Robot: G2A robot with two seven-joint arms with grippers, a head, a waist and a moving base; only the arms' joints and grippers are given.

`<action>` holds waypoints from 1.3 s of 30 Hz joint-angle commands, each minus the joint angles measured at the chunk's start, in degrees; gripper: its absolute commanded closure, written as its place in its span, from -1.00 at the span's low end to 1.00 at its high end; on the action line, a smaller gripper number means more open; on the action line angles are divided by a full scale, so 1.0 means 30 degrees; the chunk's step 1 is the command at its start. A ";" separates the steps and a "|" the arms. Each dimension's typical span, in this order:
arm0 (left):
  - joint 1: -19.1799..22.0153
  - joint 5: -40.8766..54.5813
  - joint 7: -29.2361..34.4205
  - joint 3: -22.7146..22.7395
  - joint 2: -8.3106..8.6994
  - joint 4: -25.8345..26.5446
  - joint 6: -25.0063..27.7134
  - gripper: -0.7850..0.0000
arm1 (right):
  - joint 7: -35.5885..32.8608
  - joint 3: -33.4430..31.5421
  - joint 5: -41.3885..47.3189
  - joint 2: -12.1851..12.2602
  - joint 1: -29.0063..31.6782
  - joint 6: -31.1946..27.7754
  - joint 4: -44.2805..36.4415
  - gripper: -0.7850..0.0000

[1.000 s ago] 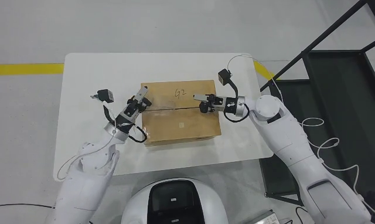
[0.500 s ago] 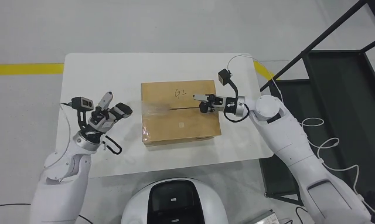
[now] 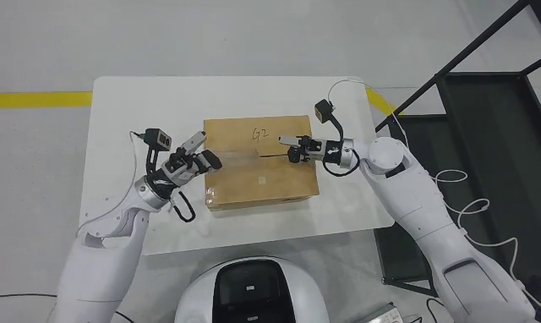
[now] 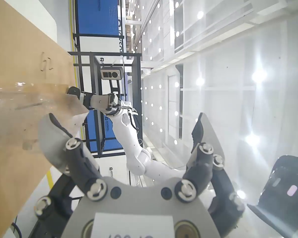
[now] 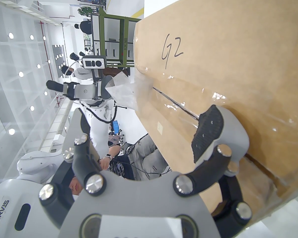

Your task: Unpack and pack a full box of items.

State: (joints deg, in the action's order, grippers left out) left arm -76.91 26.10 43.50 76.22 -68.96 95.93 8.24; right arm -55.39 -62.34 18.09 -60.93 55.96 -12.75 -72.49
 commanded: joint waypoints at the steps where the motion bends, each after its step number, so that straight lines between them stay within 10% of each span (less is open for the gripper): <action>1: 0.0223 -0.0678 -0.0730 -0.0770 -0.0095 0.0181 -0.0040 -1.00 | 0.0000 0.0000 0.0000 0.0000 0.0000 0.0000 0.0000 -1.00; 14: 0.1265 -0.1272 -0.4036 -0.1868 -0.0461 -0.1241 0.0424 -1.00 | -0.3900 -0.0811 0.3145 0.0229 0.1348 -0.0982 -0.2256 -1.00; 39: 0.0325 -0.0031 -0.2764 -0.0598 -0.0279 -0.1587 0.0932 -1.00 | 0.0673 0.3318 0.1700 -0.1642 -0.1873 -0.2939 0.1996 -1.00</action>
State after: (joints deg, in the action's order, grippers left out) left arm -75.35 25.38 34.52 73.54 -69.95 90.84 10.82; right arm -54.07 -52.46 23.90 -65.78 50.42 -21.51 -66.57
